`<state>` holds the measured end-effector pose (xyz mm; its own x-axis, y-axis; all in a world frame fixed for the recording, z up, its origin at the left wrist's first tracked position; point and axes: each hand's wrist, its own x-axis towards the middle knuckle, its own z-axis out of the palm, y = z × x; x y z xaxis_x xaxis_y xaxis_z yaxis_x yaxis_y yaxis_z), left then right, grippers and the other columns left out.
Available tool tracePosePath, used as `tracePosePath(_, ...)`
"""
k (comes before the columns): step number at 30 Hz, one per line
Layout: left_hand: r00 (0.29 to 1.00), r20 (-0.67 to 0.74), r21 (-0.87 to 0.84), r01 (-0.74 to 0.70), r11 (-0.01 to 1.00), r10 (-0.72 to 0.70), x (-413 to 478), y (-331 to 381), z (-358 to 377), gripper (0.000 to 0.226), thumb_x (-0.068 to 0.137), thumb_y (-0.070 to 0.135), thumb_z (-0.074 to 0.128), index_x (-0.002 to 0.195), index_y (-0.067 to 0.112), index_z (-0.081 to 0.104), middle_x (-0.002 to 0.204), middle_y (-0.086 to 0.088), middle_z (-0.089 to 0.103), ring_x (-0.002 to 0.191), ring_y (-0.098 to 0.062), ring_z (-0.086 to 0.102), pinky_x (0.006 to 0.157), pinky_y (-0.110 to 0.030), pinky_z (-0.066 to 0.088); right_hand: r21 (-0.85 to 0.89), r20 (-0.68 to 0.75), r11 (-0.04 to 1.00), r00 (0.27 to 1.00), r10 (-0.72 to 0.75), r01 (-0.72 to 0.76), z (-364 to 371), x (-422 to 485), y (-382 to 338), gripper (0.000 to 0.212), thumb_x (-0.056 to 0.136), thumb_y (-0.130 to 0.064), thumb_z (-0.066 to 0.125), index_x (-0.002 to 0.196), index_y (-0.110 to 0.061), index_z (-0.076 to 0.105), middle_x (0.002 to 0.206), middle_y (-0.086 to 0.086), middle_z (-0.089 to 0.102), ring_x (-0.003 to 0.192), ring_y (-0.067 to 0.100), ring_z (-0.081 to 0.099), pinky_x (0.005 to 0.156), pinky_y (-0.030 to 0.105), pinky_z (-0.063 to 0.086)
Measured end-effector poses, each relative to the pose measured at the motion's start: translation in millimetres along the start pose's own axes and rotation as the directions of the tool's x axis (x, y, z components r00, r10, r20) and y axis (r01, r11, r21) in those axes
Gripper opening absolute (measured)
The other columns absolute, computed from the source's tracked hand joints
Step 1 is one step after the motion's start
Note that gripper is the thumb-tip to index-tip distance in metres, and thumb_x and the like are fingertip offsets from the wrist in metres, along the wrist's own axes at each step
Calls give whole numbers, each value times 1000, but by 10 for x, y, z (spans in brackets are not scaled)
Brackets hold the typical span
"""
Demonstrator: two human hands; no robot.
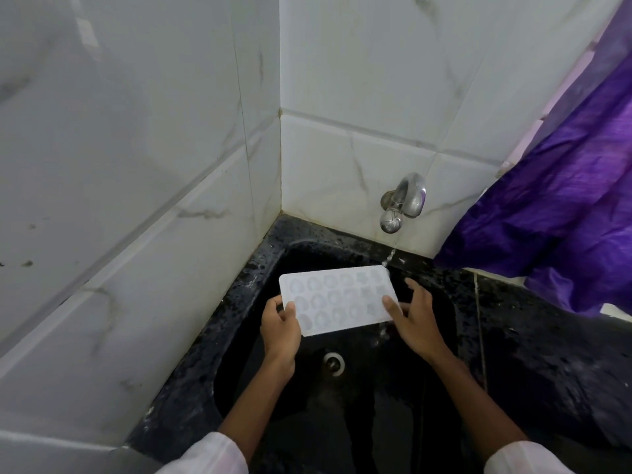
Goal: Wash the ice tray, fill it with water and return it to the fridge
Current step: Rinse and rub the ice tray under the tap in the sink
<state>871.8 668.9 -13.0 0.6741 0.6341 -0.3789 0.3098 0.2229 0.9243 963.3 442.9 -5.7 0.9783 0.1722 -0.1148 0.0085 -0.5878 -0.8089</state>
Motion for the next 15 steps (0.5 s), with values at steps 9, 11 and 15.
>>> tracePosePath(9, 951, 218, 222, -267, 938, 220, 1, -241, -468, 11, 102, 14, 51, 108, 19, 59, 104, 2, 71, 95, -14, 71, 76, -33, 59, 83, 25, 987, 990, 138, -140, 190, -159, 387, 6, 94, -24, 65, 92, -20, 68, 88, -1, 72, 86, 18, 70, 80, 37, 59)
tracePosePath(11, 924, 234, 300, -363, 882, 301, 47, -283, -515, 11, 100, 12, 55, 106, 17, 63, 102, 5, 72, 95, -11, 70, 81, -38, 59, 112, -10, 985, 991, 131, -129, 186, -237, 397, 13, 91, -18, 68, 78, -17, 65, 81, 3, 71, 79, 20, 70, 72, 28, 60)
tracePosePath(15, 873, 242, 356, -486, 798, 424, 76, -303, -536, 14, 96, 8, 61, 105, 15, 70, 96, 12, 74, 90, -1, 69, 82, -34, 58, 94, -104, 994, 992, 73, -63, 126, -296, 346, 27, 86, -15, 73, 66, -24, 58, 72, -5, 69, 72, 3, 67, 68, 16, 49)
